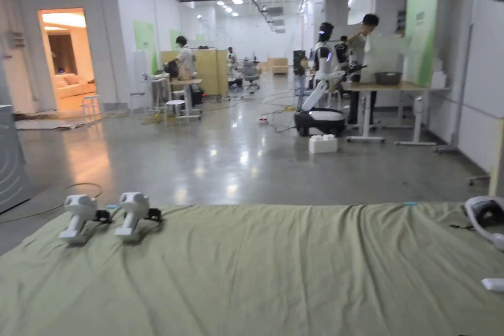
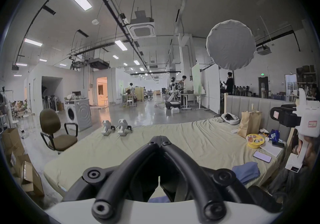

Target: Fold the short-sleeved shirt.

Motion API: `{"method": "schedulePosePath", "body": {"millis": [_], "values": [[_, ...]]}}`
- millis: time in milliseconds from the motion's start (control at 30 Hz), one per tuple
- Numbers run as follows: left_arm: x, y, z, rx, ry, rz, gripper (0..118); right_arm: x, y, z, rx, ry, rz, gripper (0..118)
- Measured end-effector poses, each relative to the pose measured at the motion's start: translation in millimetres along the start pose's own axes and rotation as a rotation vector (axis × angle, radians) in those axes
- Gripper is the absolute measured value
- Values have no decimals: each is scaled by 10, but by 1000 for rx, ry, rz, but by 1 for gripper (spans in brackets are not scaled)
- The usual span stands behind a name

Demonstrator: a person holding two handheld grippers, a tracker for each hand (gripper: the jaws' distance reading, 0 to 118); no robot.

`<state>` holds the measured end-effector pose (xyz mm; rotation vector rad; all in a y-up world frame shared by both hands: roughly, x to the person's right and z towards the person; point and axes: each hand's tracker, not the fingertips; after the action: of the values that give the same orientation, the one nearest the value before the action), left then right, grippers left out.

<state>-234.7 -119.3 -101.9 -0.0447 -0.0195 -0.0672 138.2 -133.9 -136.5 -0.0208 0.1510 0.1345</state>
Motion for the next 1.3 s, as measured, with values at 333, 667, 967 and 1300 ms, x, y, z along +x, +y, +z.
{"method": "schedulePosePath", "body": {"millis": [333,667,967,1300], "values": [[-1034,-1542,-930,-460,-133,624,99,230,-396,-140,-195,65,-177,2],[-1231,-2767,-1464,-697,-46,929,99,336,-718,-243,-328,49,-257,2],[-1301,-3202,-1466,-579,-14,1307,16,445,-802,-247,-365,42,-336,2],[-1536,-2238,-1232,-395,49,1099,10,597,-838,-132,-369,12,-364,2]]}}
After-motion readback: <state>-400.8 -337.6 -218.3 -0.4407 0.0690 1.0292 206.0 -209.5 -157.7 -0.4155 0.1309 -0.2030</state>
